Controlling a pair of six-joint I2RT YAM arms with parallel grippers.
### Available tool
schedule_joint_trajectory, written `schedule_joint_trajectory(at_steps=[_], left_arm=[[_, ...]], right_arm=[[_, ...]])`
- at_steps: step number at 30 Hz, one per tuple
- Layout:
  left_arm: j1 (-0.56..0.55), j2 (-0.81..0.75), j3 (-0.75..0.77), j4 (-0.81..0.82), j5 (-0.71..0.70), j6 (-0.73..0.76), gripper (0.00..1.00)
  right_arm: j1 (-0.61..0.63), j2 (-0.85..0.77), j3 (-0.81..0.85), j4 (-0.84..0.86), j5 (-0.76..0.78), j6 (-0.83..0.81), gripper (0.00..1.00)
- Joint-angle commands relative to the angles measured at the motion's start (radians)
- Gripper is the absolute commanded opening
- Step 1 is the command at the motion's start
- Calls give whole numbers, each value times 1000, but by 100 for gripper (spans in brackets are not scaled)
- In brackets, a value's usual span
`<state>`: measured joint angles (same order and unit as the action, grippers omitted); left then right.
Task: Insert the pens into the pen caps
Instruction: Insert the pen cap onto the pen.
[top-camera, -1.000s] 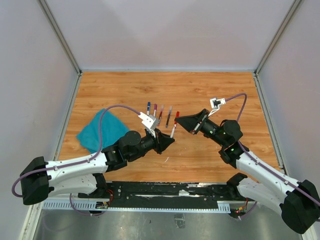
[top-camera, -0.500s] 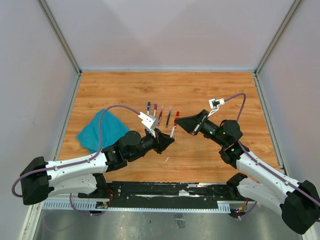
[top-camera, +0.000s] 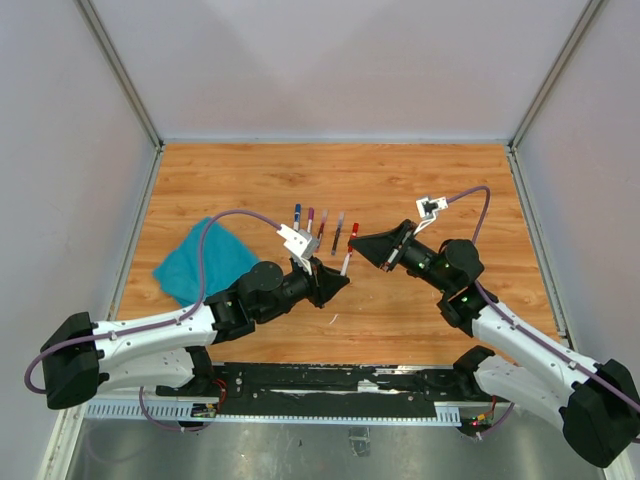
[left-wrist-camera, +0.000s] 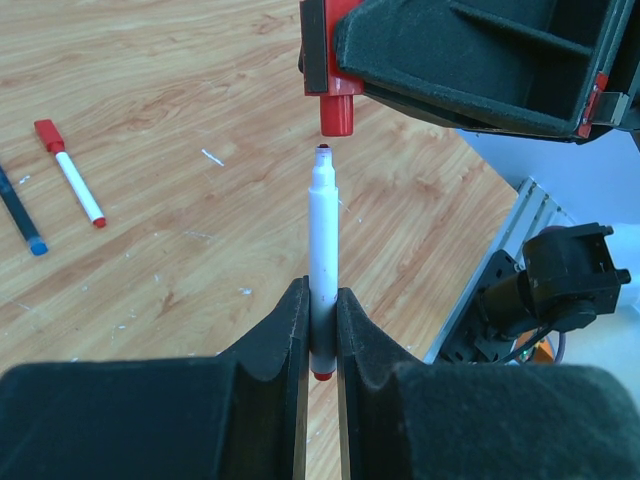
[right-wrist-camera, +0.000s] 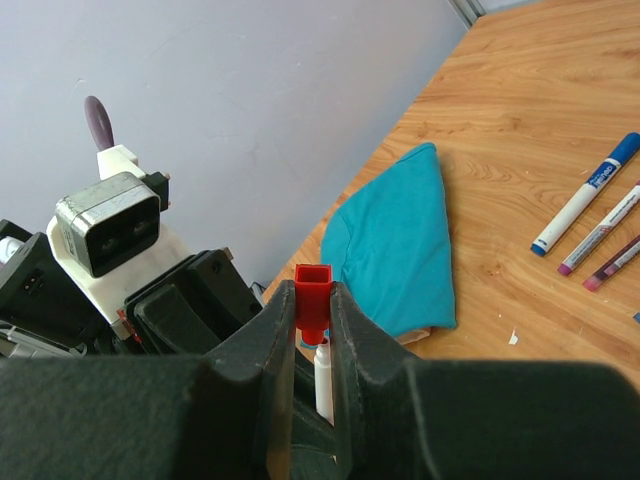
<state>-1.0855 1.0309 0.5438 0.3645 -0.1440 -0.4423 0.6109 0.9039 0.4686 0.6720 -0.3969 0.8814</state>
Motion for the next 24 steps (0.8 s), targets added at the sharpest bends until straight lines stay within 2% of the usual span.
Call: schedule_joint_trajectory(at_steps=[1, 24], left_arm=[[-9, 3, 25, 37, -5, 2, 1], [-9, 0, 24, 34, -11, 1, 1]], right_arm=[[-2, 5, 11, 14, -26, -23, 1], [13, 19, -9, -8, -34, -38, 1]])
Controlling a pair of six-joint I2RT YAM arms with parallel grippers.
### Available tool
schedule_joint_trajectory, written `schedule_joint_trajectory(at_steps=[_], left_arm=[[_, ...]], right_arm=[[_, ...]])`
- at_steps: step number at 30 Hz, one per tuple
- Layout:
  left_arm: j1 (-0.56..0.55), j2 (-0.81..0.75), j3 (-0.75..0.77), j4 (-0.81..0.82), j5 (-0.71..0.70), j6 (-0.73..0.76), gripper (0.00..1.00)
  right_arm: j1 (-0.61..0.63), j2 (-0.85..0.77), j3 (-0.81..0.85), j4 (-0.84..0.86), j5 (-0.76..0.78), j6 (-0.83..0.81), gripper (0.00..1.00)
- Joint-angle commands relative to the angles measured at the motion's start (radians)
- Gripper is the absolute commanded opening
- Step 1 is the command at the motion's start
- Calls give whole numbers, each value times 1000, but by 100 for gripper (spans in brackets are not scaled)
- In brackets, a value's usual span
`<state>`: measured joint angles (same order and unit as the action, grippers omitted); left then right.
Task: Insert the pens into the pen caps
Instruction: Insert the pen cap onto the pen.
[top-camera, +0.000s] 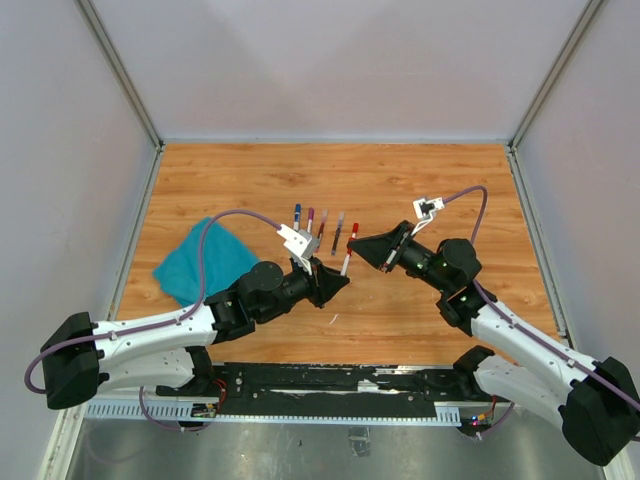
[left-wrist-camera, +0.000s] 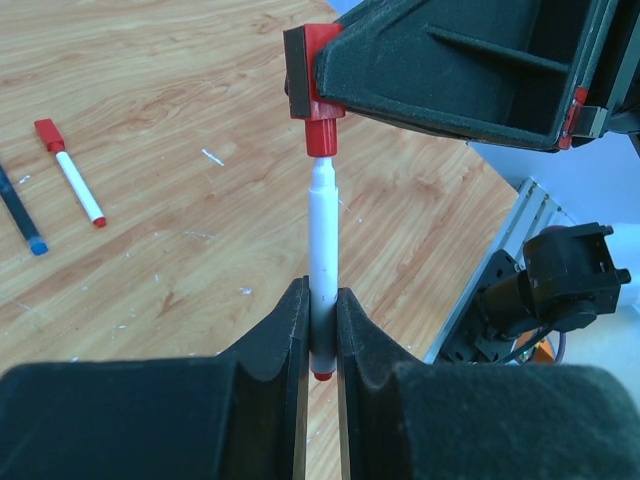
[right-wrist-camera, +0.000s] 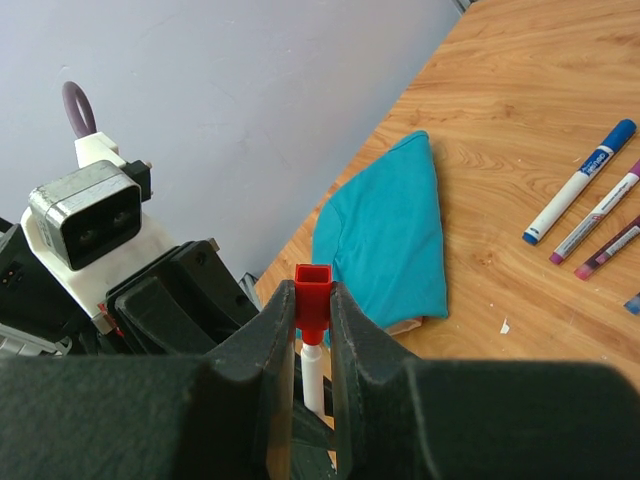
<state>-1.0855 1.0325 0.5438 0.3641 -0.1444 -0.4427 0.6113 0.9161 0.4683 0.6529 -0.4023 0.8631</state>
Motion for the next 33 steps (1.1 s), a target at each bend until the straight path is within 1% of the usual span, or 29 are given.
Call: schedule_joint_trajectory(at_steps=[1, 13, 25, 33], left_arm=[[-9, 0, 25, 35, -12, 1, 1], [-9, 2, 36, 42, -25, -11, 0], [-9, -65, 58, 82, -48, -36, 0], [-9, -110, 79, 109, -48, -13, 1]], right_arm=[[14, 8, -8, 11, -30, -19, 1], [42, 13, -18, 10, -33, -40, 1], [96, 6, -62, 15, 23, -73, 1], [140, 8, -101, 0, 26, -88, 1]])
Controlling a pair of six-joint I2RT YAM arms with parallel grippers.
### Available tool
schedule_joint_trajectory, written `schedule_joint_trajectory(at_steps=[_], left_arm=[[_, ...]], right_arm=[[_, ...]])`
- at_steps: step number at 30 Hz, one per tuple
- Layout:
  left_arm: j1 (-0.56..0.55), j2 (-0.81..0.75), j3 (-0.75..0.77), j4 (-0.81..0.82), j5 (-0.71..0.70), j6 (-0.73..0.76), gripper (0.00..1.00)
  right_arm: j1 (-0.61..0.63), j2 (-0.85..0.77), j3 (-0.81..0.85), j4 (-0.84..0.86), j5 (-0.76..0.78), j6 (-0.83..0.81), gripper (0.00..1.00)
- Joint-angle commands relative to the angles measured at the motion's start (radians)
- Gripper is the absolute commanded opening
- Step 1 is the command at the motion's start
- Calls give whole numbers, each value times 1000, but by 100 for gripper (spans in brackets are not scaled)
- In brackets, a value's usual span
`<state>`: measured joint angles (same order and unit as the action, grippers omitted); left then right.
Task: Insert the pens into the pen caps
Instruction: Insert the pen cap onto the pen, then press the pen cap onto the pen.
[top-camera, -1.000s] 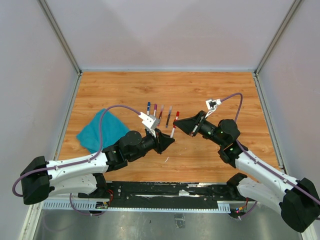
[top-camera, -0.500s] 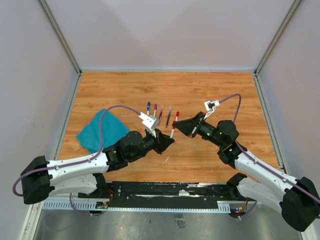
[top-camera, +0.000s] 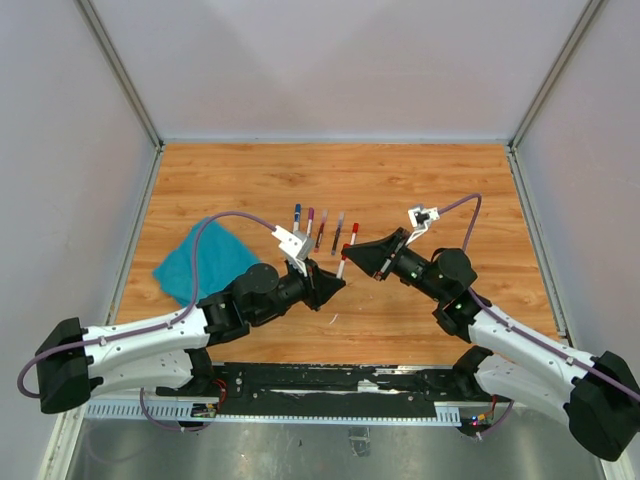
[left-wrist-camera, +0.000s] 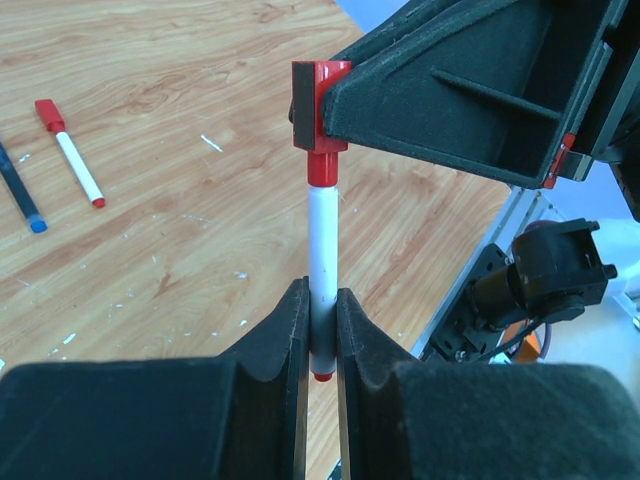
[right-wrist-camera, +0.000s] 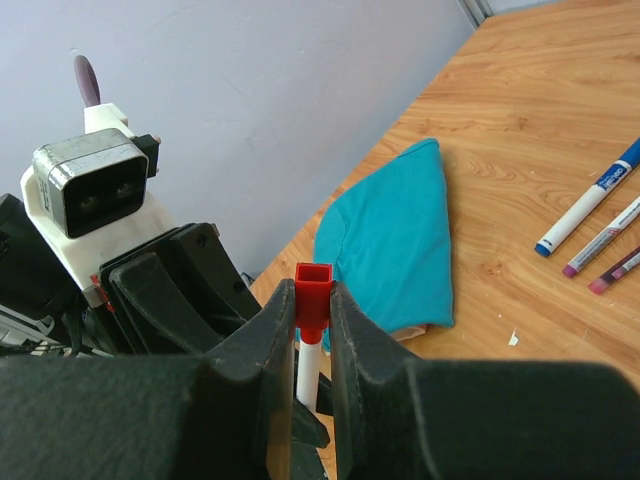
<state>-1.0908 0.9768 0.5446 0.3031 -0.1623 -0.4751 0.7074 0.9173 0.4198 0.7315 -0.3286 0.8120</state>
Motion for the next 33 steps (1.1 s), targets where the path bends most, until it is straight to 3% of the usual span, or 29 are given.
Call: schedule_joint_trajectory(at_steps=[1, 7, 20, 26, 33], left_arm=[[-4, -57, 78, 179, -22, 29, 1], [-4, -81, 51, 270, -9, 67, 0], [-3, -118, 32, 375, -36, 126, 1], [-4, -113, 51, 396, -29, 136, 1], [-4, -113, 52, 400, -38, 146, 0]], right_arm=[[53, 7, -54, -89, -48, -44, 1], [125, 5, -75, -143, -14, -84, 1], [247, 66, -173, -89, 26, -24, 1], [345, 90, -190, -131, 151, -109, 1], [362, 114, -196, -208, 251, -165, 1]])
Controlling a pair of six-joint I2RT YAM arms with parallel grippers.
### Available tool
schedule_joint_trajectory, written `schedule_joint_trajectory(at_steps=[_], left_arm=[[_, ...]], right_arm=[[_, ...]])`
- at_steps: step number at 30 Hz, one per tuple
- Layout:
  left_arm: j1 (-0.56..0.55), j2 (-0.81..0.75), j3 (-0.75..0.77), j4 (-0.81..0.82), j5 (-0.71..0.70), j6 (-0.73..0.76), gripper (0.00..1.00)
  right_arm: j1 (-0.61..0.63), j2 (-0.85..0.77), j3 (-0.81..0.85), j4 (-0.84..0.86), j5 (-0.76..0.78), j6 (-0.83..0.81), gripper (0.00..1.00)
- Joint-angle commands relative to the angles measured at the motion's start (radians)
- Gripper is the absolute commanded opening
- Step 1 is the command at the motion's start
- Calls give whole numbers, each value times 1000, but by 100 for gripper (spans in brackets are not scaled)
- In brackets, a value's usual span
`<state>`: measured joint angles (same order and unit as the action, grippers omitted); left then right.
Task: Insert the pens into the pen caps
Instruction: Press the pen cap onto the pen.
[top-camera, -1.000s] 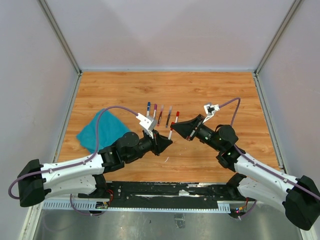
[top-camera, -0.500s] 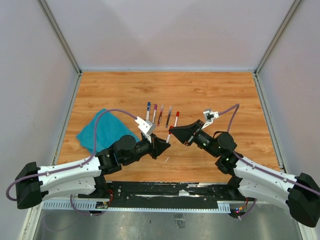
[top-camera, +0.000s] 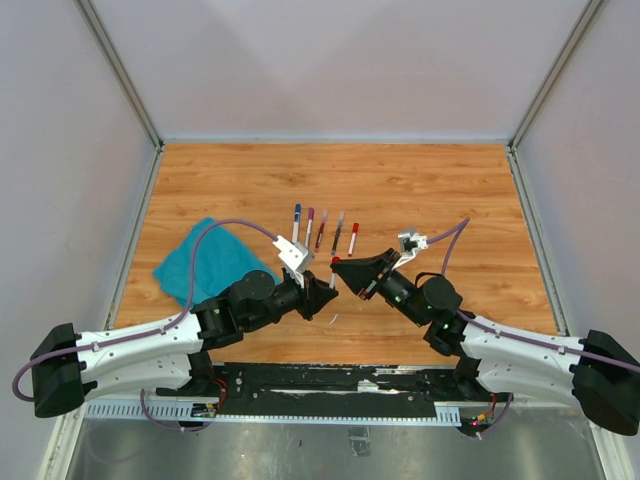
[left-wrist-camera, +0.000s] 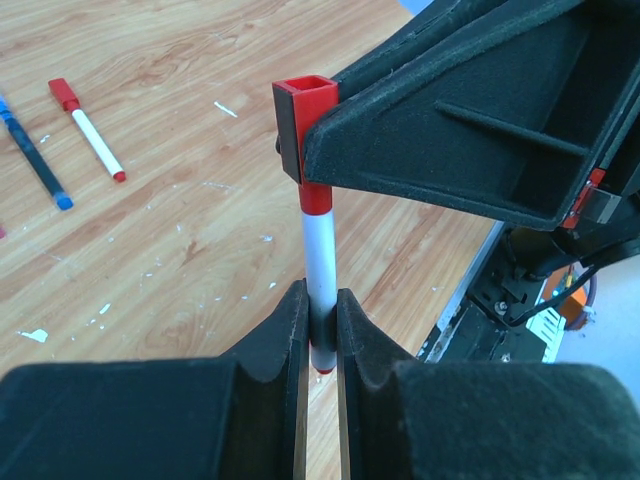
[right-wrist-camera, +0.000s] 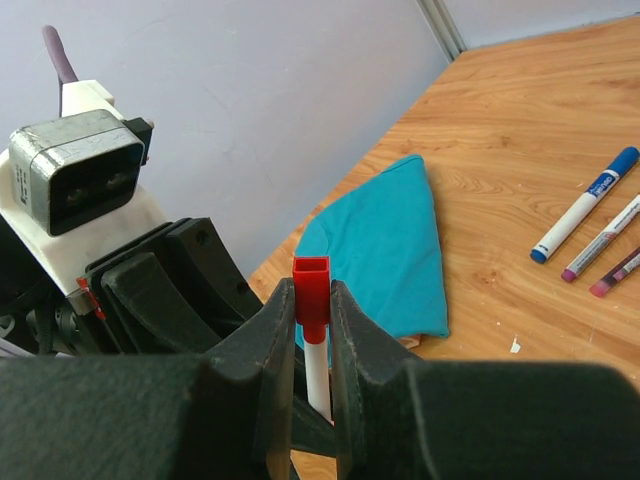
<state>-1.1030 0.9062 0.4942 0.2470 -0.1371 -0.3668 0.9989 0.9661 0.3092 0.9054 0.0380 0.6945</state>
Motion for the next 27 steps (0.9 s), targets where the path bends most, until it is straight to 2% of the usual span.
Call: schedule_joint_trajectory(at_steps=[1, 6, 10, 14, 21, 25, 27], left_arm=[[9, -43, 106, 455, -65, 40, 1], [9, -42, 112, 440, -74, 40, 0], [9, -38, 110, 436, -73, 41, 0], [8, -38, 100, 418, -71, 40, 0], [8, -34, 80, 362, -38, 16, 1], [8, -47, 55, 333, -25, -2, 0], [9, -54, 45, 319, -30, -10, 0]], right_arm=[[73, 63, -90, -394, -98, -51, 1], [97, 54, -87, -463, -20, -81, 1], [102, 32, -77, -470, -51, -81, 1], [102, -55, -36, -492, -66, -99, 2], [102, -194, 106, -614, 6, -177, 32], [102, -247, 184, -677, 68, -278, 48], [101, -282, 203, -710, 110, -324, 52]])
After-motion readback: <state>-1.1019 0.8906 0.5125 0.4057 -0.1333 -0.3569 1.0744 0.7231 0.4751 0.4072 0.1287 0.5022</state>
